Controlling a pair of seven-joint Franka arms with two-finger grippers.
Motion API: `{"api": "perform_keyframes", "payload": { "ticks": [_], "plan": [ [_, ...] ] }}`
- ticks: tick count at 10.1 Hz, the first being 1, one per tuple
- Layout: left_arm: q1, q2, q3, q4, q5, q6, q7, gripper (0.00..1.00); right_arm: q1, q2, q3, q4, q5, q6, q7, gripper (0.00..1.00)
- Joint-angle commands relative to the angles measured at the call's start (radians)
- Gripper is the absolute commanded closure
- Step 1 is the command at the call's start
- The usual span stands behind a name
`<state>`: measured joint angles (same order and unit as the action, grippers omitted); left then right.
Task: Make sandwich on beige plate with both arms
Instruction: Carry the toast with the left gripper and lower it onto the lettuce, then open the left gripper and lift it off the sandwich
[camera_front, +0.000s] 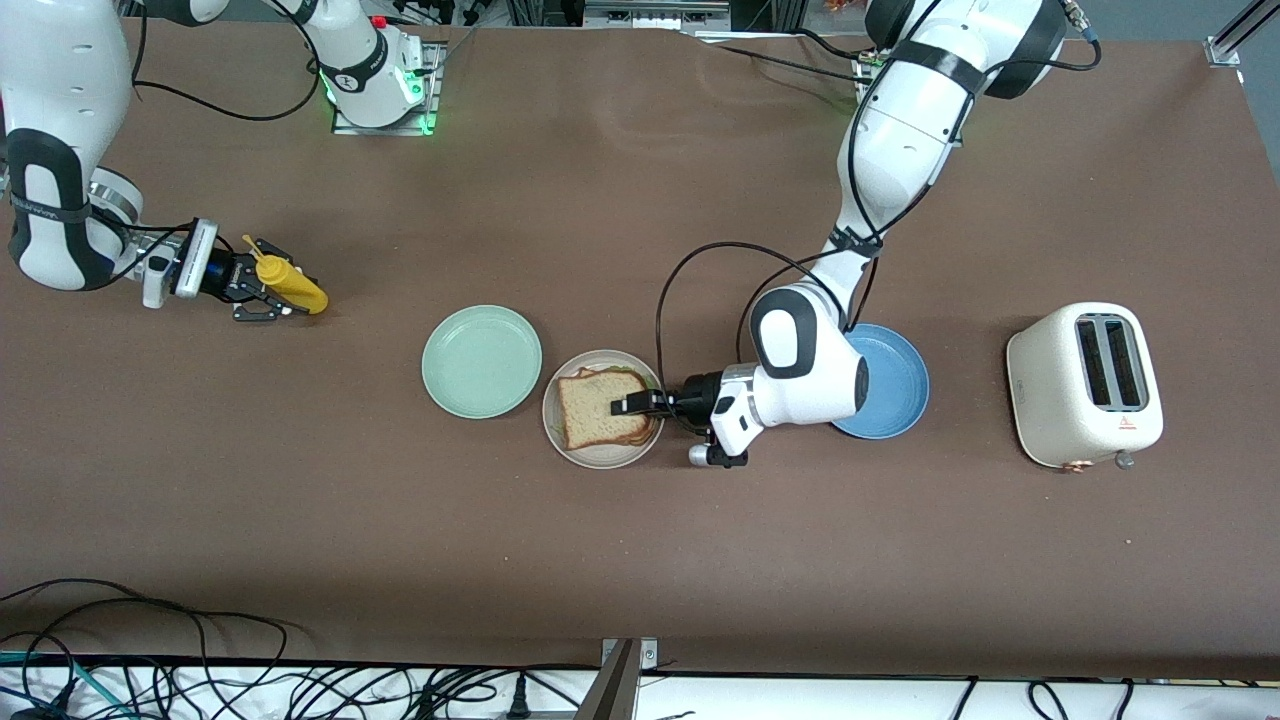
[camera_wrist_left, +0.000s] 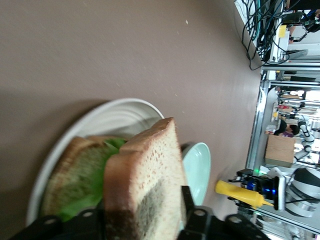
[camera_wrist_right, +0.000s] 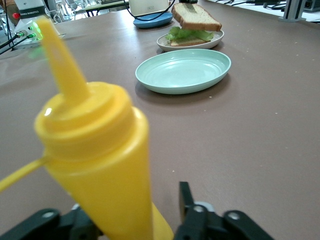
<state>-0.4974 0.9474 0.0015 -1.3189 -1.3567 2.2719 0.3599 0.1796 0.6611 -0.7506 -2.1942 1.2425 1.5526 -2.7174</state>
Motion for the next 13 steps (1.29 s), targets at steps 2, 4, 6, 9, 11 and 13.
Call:
{"api": "perform_keyframes", "payload": {
  "ticks": [2,4,6,9,11,13],
  "plan": [
    [0.031,-0.004,0.011,-0.002,0.045,-0.003,0.03,0.0,-0.084,0.014,0.004,0.048,-0.024,-0.041,-0.004,0.01],
    [0.063,-0.027,0.011,-0.005,0.141,-0.015,0.004,0.0,-0.141,0.012,0.005,0.127,-0.119,-0.066,0.074,0.01],
    [0.095,-0.068,0.011,-0.005,0.329,-0.043,-0.108,0.0,-0.173,0.005,0.001,0.229,-0.226,-0.094,0.218,0.01],
    [0.178,-0.159,0.017,-0.003,0.659,-0.142,-0.309,0.0,-0.19,0.003,-0.006,0.446,-0.354,-0.135,0.483,0.01],
    [0.25,-0.217,0.02,-0.003,0.85,-0.28,-0.39,0.0,-0.186,0.002,-0.006,0.603,-0.423,-0.179,0.673,0.01],
    [0.301,-0.262,0.02,-0.003,1.055,-0.429,-0.389,0.0,-0.181,0.002,-0.004,0.727,-0.445,-0.264,0.871,0.01]
  ]
}}
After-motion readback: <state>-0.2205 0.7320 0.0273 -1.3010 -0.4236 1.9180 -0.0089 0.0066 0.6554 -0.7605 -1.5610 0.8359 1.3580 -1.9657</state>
